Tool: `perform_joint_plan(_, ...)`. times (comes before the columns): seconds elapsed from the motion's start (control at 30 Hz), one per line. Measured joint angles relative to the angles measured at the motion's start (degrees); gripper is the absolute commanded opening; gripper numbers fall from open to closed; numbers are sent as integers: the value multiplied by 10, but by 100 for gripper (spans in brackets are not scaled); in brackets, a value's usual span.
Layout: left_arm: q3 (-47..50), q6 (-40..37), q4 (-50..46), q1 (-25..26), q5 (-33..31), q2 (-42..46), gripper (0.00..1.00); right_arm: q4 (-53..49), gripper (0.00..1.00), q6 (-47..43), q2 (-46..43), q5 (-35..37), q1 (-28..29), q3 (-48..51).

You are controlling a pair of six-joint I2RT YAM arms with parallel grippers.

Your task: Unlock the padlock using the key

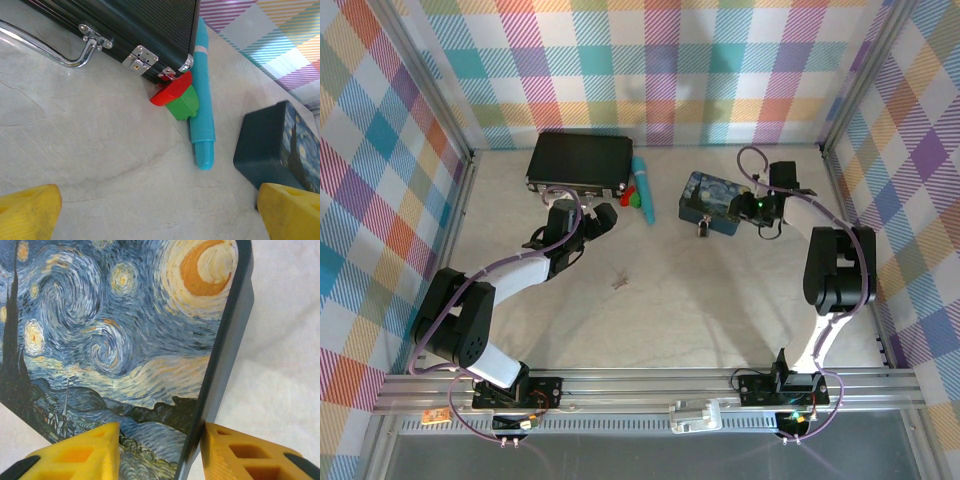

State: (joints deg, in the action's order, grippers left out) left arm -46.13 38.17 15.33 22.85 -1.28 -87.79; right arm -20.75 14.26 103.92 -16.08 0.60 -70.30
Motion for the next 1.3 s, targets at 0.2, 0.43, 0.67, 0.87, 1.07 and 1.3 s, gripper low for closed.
perform_joint_plan(0.2,-4,0,-3,0,2,0,100,-35,86,-4,-48,11,0,47)
perform_joint_plan(0.43,-7,0,-3,0,2,6,100,-32,91,28,-15,14,0,0)
perform_joint_plan(0.67,11,0,-19,0,-18,54,100,10,72,51,56,-13,1,-50)
perform_joint_plan(0.87,20,0,-35,0,-33,75,100,14,51,15,64,-22,13,-63)
perform_joint_plan(1.07,20,0,-48,0,-39,79,100,8,42,-45,42,-35,26,-39)
perform_joint_plan(1.3,20,0,-49,0,-39,88,100,-24,41,-96,32,-75,33,-29)
